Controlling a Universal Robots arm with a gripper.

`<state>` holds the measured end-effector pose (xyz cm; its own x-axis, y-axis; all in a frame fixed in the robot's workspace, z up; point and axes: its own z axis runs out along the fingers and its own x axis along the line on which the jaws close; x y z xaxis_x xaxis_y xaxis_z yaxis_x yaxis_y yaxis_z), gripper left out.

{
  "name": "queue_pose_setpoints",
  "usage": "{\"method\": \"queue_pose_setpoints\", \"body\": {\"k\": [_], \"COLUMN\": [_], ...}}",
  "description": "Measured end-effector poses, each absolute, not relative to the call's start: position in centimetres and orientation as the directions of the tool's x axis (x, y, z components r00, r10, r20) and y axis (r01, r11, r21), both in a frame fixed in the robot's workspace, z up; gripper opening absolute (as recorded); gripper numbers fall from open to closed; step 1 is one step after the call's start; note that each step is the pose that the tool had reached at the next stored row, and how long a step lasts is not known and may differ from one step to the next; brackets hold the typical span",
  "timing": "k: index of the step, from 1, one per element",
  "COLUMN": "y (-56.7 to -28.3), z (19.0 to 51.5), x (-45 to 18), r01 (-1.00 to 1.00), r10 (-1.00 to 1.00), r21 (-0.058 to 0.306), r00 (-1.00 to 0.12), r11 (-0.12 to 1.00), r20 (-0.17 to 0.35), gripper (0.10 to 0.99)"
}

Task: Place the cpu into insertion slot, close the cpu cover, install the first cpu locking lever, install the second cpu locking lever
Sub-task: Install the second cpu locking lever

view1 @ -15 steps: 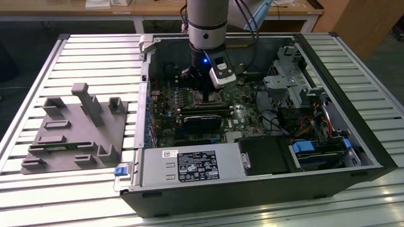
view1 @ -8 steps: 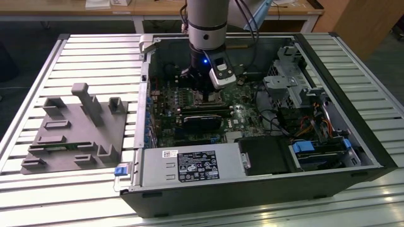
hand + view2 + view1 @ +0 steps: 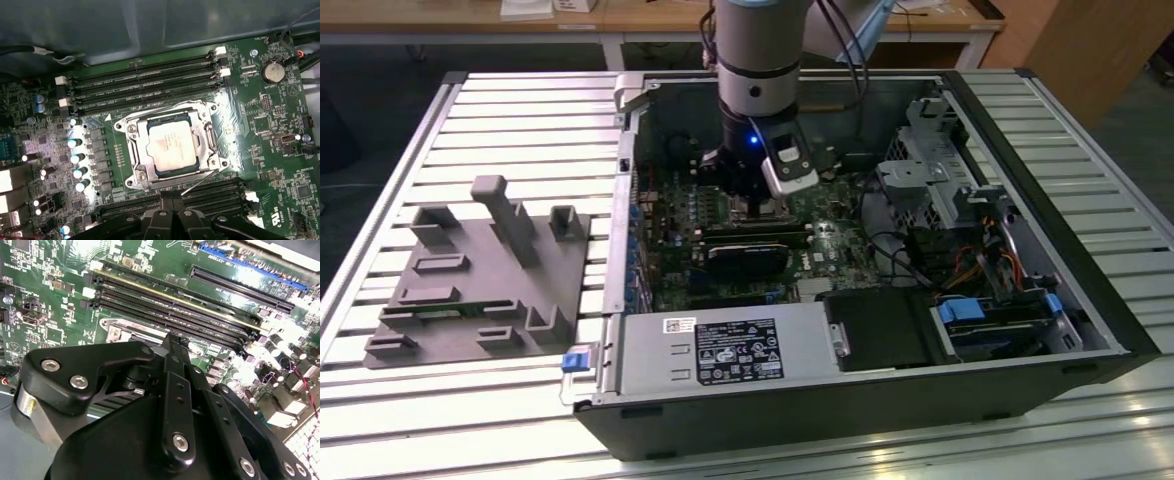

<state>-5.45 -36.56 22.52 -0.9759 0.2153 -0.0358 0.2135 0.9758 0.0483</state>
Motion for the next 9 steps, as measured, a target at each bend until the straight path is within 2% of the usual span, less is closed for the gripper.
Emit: {"method": "queue_pose_setpoints", "body": {"k": [3, 9], "y": [-37.0, -37.7], "z": [22.5, 22.4], "x": [-5.6, -6.0], "r01": [0.213, 0.213], "r10": [0.216, 0.217], "r21": [0.068, 0.129], "r00": [-0.976, -0.976], "r11": [0.975, 0.968], "r20": [-0.032, -0.018], "gripper": [0.106, 0.106]}}
